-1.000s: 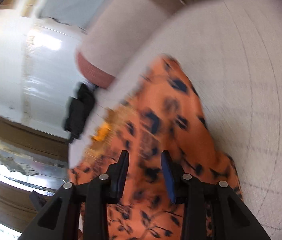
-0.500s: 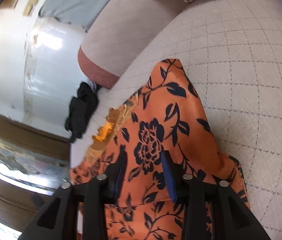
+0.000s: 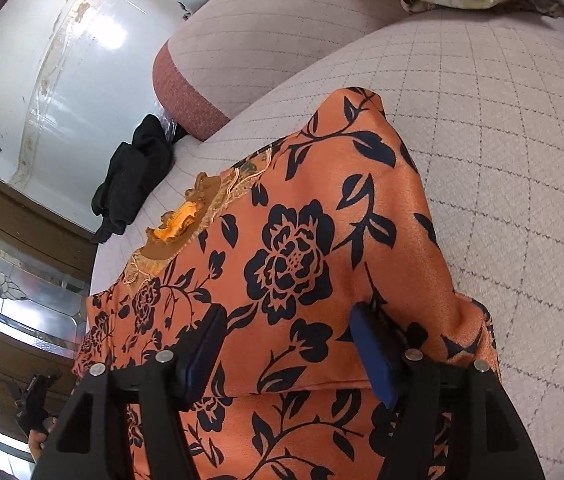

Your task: Fold small clothes

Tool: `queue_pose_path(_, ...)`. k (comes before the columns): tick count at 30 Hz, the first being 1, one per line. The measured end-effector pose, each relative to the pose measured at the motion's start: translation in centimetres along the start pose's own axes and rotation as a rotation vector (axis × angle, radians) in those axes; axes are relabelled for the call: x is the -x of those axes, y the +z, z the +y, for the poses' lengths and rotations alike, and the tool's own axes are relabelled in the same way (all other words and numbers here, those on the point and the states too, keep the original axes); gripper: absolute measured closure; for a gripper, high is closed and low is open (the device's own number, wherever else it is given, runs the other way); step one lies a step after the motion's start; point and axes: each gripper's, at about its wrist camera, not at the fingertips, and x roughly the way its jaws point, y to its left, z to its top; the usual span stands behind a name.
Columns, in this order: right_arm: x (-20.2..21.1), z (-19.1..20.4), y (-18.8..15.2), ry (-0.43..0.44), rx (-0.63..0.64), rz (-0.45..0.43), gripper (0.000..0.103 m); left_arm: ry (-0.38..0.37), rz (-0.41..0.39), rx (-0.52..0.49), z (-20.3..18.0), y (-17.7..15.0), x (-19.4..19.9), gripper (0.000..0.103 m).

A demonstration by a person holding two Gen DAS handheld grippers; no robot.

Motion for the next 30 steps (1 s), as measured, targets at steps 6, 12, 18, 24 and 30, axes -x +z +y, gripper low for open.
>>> queue_pose_path(6,-0.2,0.5,-0.3,-0.013,0.016,-0.017,0.033,-0.107,0.005,0.083,1.6,2.1,-2.0,0.022)
queue_pose_path(12,-0.4,1.2,-0.6,-0.034,0.064,-0.028,0.032,-0.184,-0.03,0.122,1.3,5.0,-4.4,0.022)
queue_pose_path(18,-0.4,1.1,-0.6,-0.033,0.059,-0.035,0.031,-0.196,-0.071,0.047,-0.3,6.2,-6.0,0.056)
queue_pose_path(24,-0.3,1.1,-0.6,-0.031,0.057,-0.039,0.032,-0.12,-0.133,-0.233,-6.2,4.3,-5.0,0.102)
queue_pose_path(30,0.2,0.5,-0.2,-0.003,0.001,-0.03,0.033,-0.192,-0.187,-0.668,-17.8,-4.3,1.0,0.101)
